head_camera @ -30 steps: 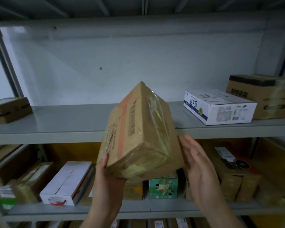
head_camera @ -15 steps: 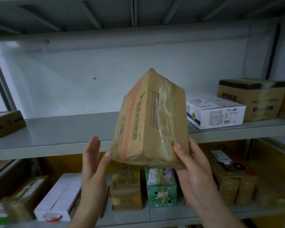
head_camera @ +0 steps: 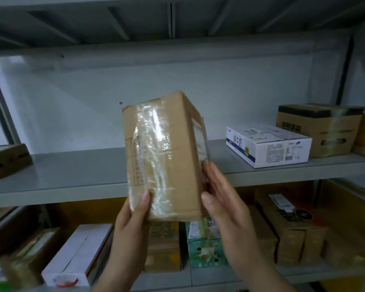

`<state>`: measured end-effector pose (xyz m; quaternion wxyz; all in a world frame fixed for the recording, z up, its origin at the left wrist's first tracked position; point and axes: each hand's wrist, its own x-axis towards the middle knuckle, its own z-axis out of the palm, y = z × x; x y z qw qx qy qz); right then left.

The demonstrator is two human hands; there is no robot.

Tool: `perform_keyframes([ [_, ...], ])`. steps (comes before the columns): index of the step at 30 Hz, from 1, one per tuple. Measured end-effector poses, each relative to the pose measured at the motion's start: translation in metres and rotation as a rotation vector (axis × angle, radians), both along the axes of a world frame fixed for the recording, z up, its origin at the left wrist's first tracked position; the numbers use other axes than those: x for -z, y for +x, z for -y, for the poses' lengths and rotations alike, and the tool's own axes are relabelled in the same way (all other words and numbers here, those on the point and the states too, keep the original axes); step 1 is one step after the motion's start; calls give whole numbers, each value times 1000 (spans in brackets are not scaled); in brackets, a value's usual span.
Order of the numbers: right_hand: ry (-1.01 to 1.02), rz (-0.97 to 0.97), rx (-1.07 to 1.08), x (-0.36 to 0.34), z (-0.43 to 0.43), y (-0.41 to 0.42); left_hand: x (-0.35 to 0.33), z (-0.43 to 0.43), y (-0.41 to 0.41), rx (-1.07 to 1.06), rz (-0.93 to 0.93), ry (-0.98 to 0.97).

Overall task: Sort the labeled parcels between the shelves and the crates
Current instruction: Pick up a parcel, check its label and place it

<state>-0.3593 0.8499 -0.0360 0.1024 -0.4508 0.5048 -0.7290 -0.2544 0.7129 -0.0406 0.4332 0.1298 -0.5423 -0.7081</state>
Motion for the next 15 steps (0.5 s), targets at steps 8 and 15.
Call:
perform_keyframes([
  [8,127,103,113,-3,-9,-37,16,23,6,302,-145,293],
  [15,78,258,-10,19,-3,-23,32,23,3,181,84,-12],
])
